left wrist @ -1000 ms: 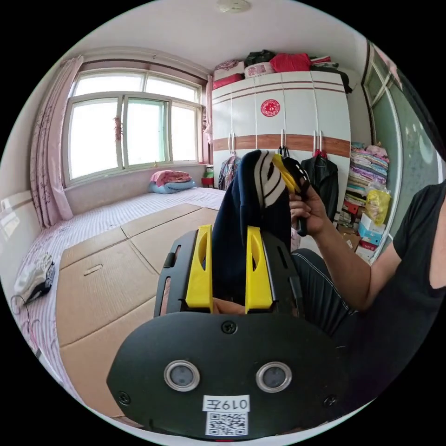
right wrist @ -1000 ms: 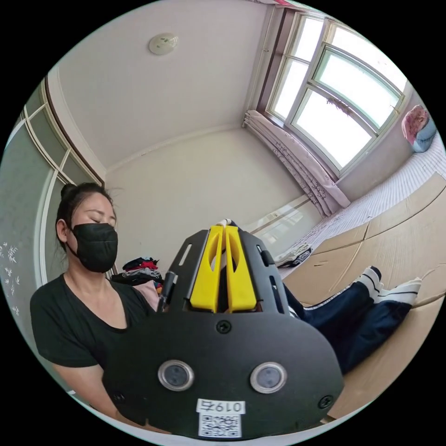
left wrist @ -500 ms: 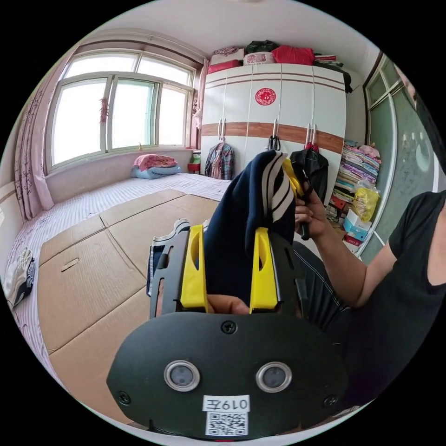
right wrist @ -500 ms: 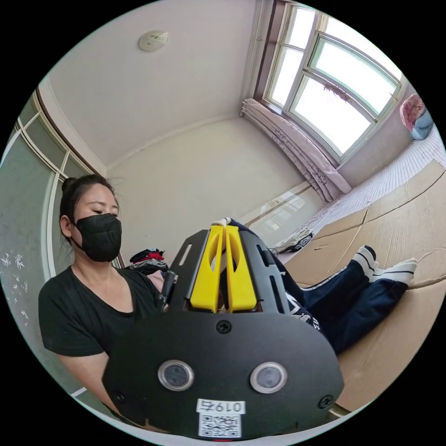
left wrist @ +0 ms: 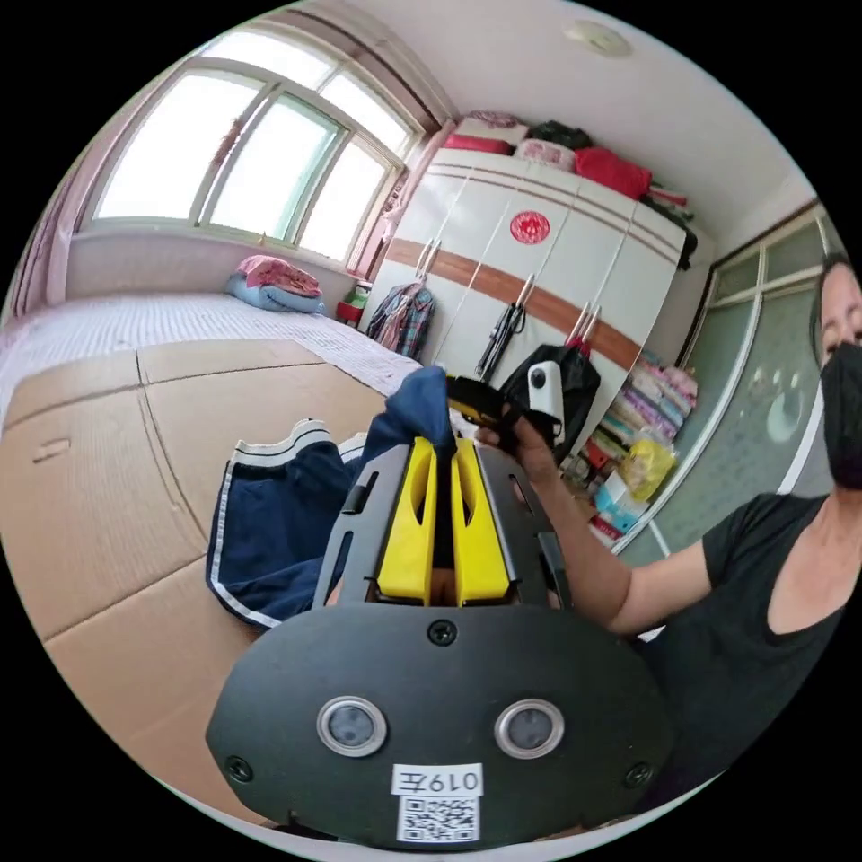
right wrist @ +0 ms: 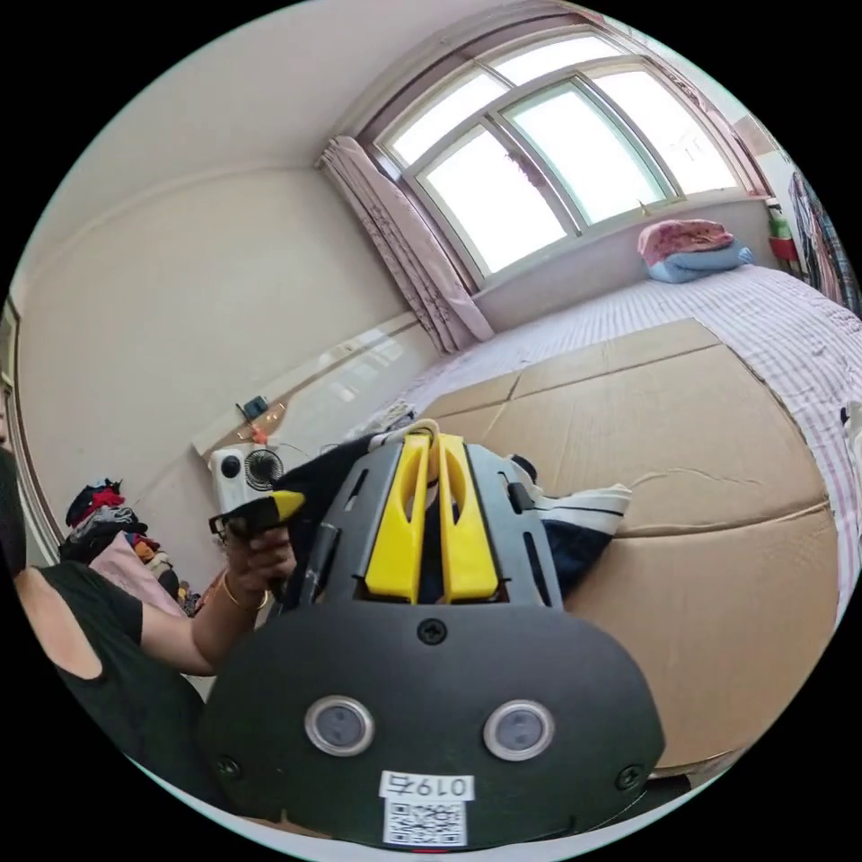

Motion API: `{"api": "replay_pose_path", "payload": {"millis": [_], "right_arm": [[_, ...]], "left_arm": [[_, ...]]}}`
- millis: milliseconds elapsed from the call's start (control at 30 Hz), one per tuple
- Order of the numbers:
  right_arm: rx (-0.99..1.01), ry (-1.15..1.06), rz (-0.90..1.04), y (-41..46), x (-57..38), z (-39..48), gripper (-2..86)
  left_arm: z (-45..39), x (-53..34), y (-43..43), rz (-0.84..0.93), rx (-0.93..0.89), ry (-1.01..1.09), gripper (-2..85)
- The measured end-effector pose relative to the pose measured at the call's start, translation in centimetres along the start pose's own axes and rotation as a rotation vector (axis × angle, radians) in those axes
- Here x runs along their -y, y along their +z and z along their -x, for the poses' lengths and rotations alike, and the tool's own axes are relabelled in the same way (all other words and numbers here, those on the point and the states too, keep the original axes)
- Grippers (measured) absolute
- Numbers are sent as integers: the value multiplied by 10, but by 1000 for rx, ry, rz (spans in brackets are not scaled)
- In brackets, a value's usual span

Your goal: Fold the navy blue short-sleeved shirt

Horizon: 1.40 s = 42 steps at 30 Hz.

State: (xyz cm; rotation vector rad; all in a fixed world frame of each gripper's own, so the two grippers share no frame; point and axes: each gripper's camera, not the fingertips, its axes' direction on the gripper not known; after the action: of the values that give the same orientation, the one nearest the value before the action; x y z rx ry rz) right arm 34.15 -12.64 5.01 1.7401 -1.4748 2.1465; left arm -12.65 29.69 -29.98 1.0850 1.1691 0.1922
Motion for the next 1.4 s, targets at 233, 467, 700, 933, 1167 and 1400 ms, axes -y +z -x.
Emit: {"api": "replay_pose_path", "payload": {"millis": [233,467,700,933,1167,1400], "right_arm": [[-273,62,93,48,-34,-90,99],[-205,-187,17,72,-119,-29,79],[-516,-460,140,207,-208,1,136],[-753,-510,271,321,-250,-53,132],[-766,-391,228,315,-270,-124,53],[-750,-437,210,348,-310,-136,78]], "left_arm": [[59,37,-6,-67,47,-202,29],[68,68,9,-42,161,-210,34],[35,93,33,-25,353,-89,32],[21,95,32,-59,398,-78,34],[27,104,-1,-76,422,-42,37],[24,108,-14,-67,442,-43,37]]}}
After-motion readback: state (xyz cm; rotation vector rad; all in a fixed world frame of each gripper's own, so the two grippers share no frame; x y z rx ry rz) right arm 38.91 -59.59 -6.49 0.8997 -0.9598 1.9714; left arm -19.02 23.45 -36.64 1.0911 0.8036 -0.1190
